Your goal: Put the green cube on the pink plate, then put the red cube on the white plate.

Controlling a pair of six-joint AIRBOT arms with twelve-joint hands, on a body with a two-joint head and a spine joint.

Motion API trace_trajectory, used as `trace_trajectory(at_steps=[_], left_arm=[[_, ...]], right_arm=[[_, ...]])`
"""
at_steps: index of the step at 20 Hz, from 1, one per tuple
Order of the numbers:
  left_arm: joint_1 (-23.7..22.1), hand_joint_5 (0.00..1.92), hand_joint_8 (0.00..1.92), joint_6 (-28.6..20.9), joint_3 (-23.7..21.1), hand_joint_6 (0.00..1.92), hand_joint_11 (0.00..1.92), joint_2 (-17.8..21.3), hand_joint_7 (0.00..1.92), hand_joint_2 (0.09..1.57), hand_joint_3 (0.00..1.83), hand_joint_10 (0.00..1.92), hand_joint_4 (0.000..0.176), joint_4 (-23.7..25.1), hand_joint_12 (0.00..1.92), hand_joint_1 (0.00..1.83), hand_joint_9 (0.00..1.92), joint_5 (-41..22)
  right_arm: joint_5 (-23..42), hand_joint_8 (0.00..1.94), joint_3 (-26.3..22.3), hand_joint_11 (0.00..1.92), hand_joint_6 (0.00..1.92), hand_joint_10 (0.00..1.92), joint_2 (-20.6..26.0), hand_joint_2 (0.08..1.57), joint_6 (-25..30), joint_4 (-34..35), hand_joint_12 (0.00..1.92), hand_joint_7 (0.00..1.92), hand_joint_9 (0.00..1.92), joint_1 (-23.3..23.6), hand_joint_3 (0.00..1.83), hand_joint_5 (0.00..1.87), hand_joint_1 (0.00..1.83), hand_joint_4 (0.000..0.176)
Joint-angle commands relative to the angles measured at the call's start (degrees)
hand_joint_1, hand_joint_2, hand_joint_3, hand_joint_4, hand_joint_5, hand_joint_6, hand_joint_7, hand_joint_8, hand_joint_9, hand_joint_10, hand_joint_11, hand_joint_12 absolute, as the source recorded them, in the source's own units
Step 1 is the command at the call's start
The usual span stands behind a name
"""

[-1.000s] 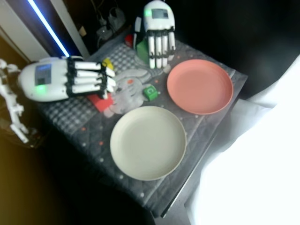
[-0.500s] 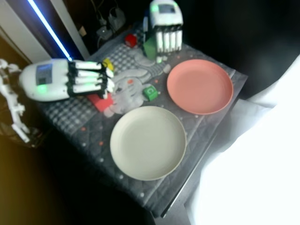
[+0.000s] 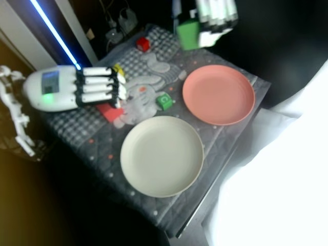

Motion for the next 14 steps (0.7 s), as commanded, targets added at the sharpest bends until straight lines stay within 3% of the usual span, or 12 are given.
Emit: trace_trajectory(at_steps=[1, 2, 3, 7, 8, 9, 11, 12, 14], left_arm=[[-2.23, 0.71, 1.32, -0.15, 1.39, 1.27, 0.57, -1.12, 0.79, 1.22, 0.0, 1.49, 0.0, 0.14, 1.7, 1.32, 0.76, -3.0], [-3.5, 0.74, 1.39, -0.15, 3.01, 1.23, 0.62, -2.19, 0.82, 1.22, 0.0, 1.43, 0.0, 0.14, 1.75, 1.21, 0.73, -1.1], [-4.92, 0.74, 1.33, -0.15, 5.12, 1.17, 0.69, -3.73, 0.83, 1.2, 0.0, 1.48, 0.0, 0.05, 1.73, 1.32, 0.79, 1.56], [-6.49, 0.67, 1.33, -0.15, 11.11, 1.26, 0.72, -8.59, 0.79, 1.21, 0.0, 1.49, 0.0, -1.38, 1.66, 1.34, 0.81, 7.91], [-6.57, 0.66, 1.37, -0.15, 12.78, 1.25, 0.73, -9.9, 0.79, 1.22, 0.0, 1.52, 0.0, -1.82, 1.69, 1.34, 0.8, 9.66], [-6.57, 0.66, 1.5, -0.15, 14.25, 1.25, 0.79, -11.05, 0.81, 1.25, 0.01, 1.57, 0.0, -2.25, 1.84, 1.23, 0.81, 11.26], [-6.26, 0.67, 1.48, -0.15, 17.09, 1.3, 0.7, -13.33, 0.81, 1.25, 0.0, 1.57, 0.0, -3.4, 1.88, 1.18, 0.77, 14.17], [-6.04, 0.68, 1.4, -0.15, 18.02, 1.3, 0.6, -14.07, 0.76, 1.24, 0.0, 1.57, 0.0, -3.85, 1.81, 1.29, 0.74, 15.06], [-5.63, 0.68, 1.38, -0.15, 19.72, 1.32, 0.52, -15.35, 0.74, 1.24, 0.0, 1.59, 0.0, -4.73, 1.76, 1.33, 0.71, 16.68]], right_arm=[[-6.36, 1.06, 0.24, 0.0, 0.99, 1.23, -0.1, 1.19, 0.19, 1.43, 1.62, 0.18, 0.02, 0.25, 0.0, 0.07, 0.39, 0.0], [-6.36, 1.04, 0.37, 0.0, 0.98, 1.2, -0.28, 1.19, 0.19, 1.43, 1.56, 0.19, 0.03, 0.25, 0.0, 0.08, 0.41, 0.0], [-6.36, 1.03, 0.47, 0.0, 0.97, 1.2, -0.44, 1.19, 0.2, 1.43, 1.57, 0.19, 0.03, 0.26, 0.0, 0.08, 0.42, 0.0], [-6.36, 1.04, 0.78, 0.0, 0.97, 1.22, -0.92, 1.17, 0.2, 1.43, 1.66, 0.14, 0.0, 0.28, 0.0, 0.07, 0.42, 0.0], [-6.36, 1.05, 0.82, 0.0, 1.0, 1.23, -0.98, 1.17, 0.2, 1.43, 1.64, 0.13, 0.0, 0.29, 0.0, 0.05, 0.45, 0.0], [-6.36, 1.06, 0.84, 0.0, 1.0, 1.27, -1.01, 1.19, 0.2, 1.43, 1.65, 0.14, 0.0, 0.31, 0.0, 0.03, 0.41, 0.0], [-6.36, 1.06, 0.87, 0.0, 1.01, 1.26, -1.0, 1.19, 0.2, 1.43, 1.57, 0.15, 0.02, 0.33, 0.0, 0.01, 0.4, 0.0], [-6.36, 1.06, 0.88, 0.0, 1.02, 1.25, -1.04, 1.2, 0.2, 1.43, 1.57, 0.16, 0.02, 0.36, 0.01, 0.01, 0.33, 0.0], [-6.36, 1.09, 0.91, 0.0, 1.02, 1.27, -1.07, 1.22, 0.2, 1.43, 1.6, 0.17, 0.02, 0.37, 0.01, 0.02, 0.36, 0.0]])
